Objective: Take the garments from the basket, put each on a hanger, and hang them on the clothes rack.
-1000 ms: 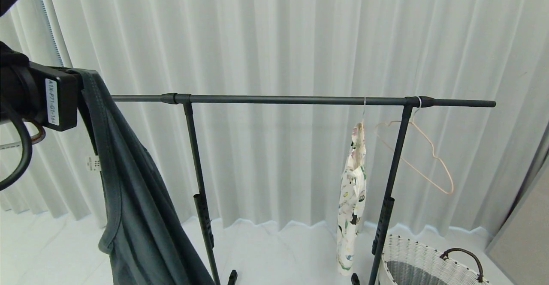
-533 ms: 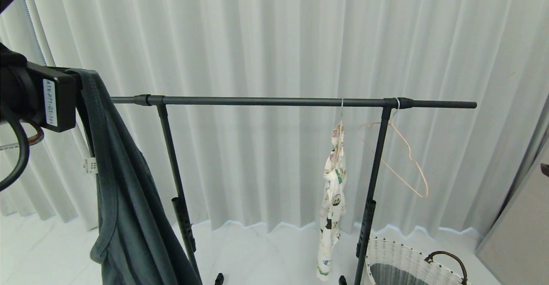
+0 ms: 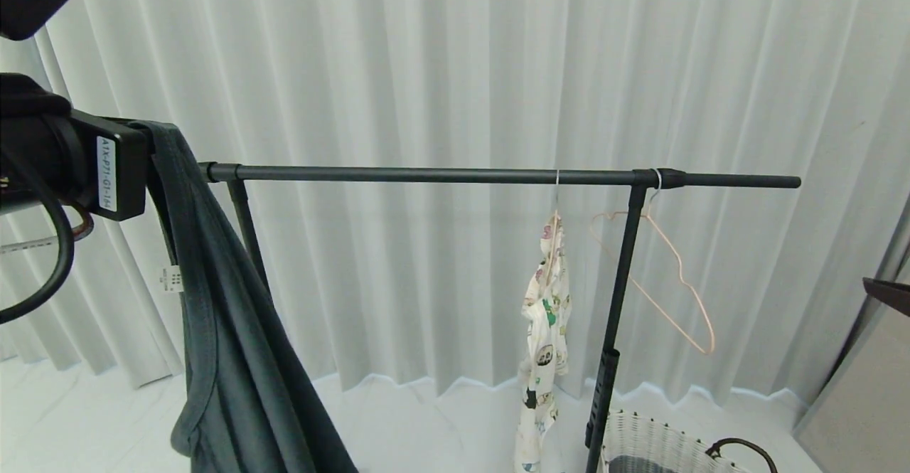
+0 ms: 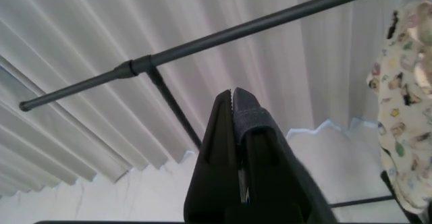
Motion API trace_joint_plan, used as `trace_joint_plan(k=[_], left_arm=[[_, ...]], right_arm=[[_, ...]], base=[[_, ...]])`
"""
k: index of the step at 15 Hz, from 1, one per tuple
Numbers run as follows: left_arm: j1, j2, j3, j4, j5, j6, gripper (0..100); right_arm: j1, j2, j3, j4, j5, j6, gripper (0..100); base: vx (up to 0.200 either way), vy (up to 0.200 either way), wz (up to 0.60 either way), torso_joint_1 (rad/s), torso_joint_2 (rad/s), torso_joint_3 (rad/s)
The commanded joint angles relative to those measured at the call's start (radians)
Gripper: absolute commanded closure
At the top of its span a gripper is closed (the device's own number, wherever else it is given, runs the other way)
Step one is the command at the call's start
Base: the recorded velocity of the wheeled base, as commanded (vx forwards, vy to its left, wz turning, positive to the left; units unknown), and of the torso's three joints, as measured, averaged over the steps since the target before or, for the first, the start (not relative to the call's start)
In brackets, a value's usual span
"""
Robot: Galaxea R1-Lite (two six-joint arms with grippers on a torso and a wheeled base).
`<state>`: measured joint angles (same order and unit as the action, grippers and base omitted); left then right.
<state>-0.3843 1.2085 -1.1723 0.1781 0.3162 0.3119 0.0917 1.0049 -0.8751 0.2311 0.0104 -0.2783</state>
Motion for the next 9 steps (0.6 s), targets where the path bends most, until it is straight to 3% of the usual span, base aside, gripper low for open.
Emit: trace_joint_plan(k=[1,6,8,9], left_arm=[[-0.001,0.009,-0.003,0.0,0.001,0.001,100],[-0.002,0.011,-0.001,0.0,0.0,0.001,100],[-0.005,0.011,0.0,0.0,0.0,0.001,100],[-0.013,0.011,0.0,0.0,0.0,0.001,100]], right_arm=[[0.0,0.043,0.004,0.001,0.0,0.001,0],[0.008,0.118,0.067,-0.003,0.011,0.057,0],[0.017,0.166,0.087,-0.055,0.056,0.087,0],[0.036,0.193,0.102,-0.102,0.062,0.106,0]], base=[[0.2,0.0,0.0,0.002,0.0,0.002],[0.2,0.0,0.0,0.004,0.0,0.002],[0.2,0.0,0.0,-0.002,0.0,0.0],[0.0,0.0,0.0,0.0,0.0,0.0]])
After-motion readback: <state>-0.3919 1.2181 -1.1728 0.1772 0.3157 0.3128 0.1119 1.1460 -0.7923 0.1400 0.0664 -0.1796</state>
